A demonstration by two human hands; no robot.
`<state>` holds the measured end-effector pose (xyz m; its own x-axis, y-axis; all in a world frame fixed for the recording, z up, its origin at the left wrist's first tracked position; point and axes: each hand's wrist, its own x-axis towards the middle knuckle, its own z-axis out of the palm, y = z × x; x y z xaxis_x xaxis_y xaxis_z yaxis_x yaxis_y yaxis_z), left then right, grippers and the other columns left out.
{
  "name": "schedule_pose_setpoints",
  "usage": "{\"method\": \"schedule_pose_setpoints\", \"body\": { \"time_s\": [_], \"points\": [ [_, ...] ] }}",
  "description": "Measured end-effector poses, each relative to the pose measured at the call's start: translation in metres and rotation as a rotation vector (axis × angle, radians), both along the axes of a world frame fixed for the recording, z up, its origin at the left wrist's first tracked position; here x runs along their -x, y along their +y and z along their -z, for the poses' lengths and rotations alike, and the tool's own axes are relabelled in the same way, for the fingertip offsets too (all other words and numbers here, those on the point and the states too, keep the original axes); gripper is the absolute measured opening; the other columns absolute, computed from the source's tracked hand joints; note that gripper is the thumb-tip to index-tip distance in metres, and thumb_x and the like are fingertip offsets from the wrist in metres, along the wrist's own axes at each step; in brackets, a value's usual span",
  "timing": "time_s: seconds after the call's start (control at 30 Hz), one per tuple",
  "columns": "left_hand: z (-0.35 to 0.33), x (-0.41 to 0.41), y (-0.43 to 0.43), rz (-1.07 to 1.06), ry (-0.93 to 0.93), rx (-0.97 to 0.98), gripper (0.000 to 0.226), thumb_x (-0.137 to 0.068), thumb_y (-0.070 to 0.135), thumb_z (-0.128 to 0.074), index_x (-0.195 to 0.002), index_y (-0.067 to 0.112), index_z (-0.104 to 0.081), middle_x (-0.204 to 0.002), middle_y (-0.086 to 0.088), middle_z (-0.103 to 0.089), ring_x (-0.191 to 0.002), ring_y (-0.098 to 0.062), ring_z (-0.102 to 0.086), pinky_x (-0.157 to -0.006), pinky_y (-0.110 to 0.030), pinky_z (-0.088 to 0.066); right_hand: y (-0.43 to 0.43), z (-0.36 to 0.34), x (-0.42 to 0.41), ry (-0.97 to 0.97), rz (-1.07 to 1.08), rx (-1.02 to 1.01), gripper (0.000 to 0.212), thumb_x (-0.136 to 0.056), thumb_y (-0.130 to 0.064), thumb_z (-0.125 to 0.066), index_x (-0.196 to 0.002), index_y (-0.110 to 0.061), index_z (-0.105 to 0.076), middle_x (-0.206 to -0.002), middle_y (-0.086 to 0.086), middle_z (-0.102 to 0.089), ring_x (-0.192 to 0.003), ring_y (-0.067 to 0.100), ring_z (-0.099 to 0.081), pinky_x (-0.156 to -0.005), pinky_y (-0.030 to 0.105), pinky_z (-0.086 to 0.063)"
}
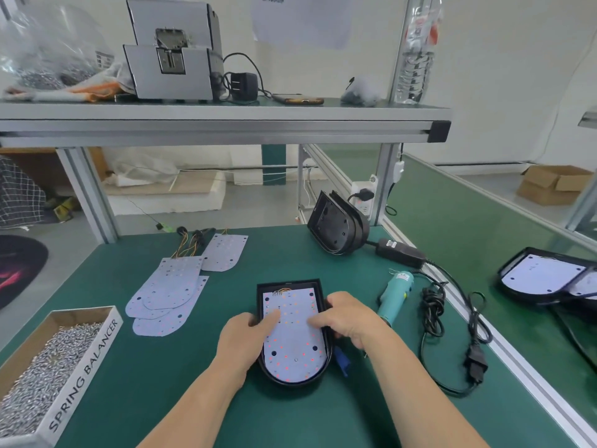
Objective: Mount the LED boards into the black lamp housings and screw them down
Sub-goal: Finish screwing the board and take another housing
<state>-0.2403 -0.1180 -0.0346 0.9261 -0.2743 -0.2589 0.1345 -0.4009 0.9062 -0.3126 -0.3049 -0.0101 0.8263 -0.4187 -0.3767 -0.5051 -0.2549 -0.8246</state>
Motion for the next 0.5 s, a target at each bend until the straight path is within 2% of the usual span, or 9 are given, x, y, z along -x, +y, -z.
{"method": "schedule_pose_setpoints", "body": {
  "time_s": [0.03, 0.1, 0.2, 0.37, 0.43, 0.5],
  "points": [
    [-0.002, 0.004, -0.001, -0.039, -0.053, -0.046, 0.051, -0.088, 0.056, -0.062, -0.071, 0.010, -0.047, -0.068, -0.001, -0.051, -0.062, -0.018, -0.045, -0.059, -0.031, -0.034, 0.000, 0.000, 0.002, -0.030, 0.032, -0.020, 0.017, -0.077, -0.007, -0.074, -0.090, -0.006, -0.062, -0.083, 0.008, -0.066, -0.067, 0.021, -0.055, -0.054, 0.025, -0.039],
    [-0.005, 0.010, -0.001, -0.106, -0.093, -0.037, 0.054, -0.093, 0.063, -0.046, -0.073, 0.013, -0.045, -0.070, 0.001, -0.050, -0.065, -0.019, -0.046, -0.059, -0.034, -0.034, -0.002, -0.001, 0.005, -0.099, 0.103, -0.040, 0.021, -0.075, -0.005, -0.073, -0.094, 0.002, -0.065, -0.093, 0.016, -0.073, -0.075, 0.023, -0.062, -0.066, 0.031, -0.049],
    [-0.002, 0.014, -0.001, -0.123, -0.142, -0.020, 0.054, -0.100, 0.051, -0.036, -0.087, 0.001, -0.052, -0.081, -0.011, -0.059, -0.077, -0.029, -0.054, -0.068, -0.038, -0.039, -0.009, -0.007, 0.011, -0.209, 0.207, -0.014, 0.026, -0.073, -0.003, -0.072, -0.098, 0.004, -0.068, -0.102, 0.022, -0.073, -0.079, 0.023, -0.062, -0.076, 0.040, -0.055],
    [0.012, 0.012, 0.002, -0.045, -0.284, -0.154, 0.033, -0.100, 0.029, -0.041, -0.087, 0.002, -0.053, -0.074, -0.010, -0.057, -0.063, -0.021, -0.043, -0.060, -0.035, -0.036, -0.028, -0.020, 0.030, -0.356, 0.329, 0.003, 0.026, -0.074, -0.003, -0.070, -0.098, 0.007, -0.068, -0.106, 0.026, -0.070, -0.080, 0.022, -0.061, -0.086, 0.054, -0.055],
    [0.015, 0.010, 0.002, -0.032, -0.305, -0.168, 0.031, -0.100, 0.029, -0.041, -0.085, 0.005, -0.054, -0.078, -0.014, -0.061, -0.063, -0.021, -0.044, -0.060, -0.034, -0.036, -0.040, -0.023, 0.040, -0.409, 0.386, -0.017, 0.029, -0.074, -0.001, -0.069, -0.099, 0.012, -0.064, -0.108, 0.032, -0.066, -0.079, 0.020, -0.057, -0.079, 0.052, -0.055],
    [0.017, 0.009, 0.003, -0.027, -0.332, -0.178, 0.031, -0.100, 0.030, -0.042, -0.082, 0.007, -0.053, -0.079, -0.015, -0.062, -0.062, -0.022, -0.045, -0.058, -0.034, -0.036, -0.052, -0.026, 0.050, -0.460, 0.459, -0.026, 0.034, -0.072, -0.002, -0.070, -0.099, 0.016, -0.061, -0.107, 0.035, -0.064, -0.078, 0.020, -0.054, -0.073, 0.040, -0.046]
  ]
}}
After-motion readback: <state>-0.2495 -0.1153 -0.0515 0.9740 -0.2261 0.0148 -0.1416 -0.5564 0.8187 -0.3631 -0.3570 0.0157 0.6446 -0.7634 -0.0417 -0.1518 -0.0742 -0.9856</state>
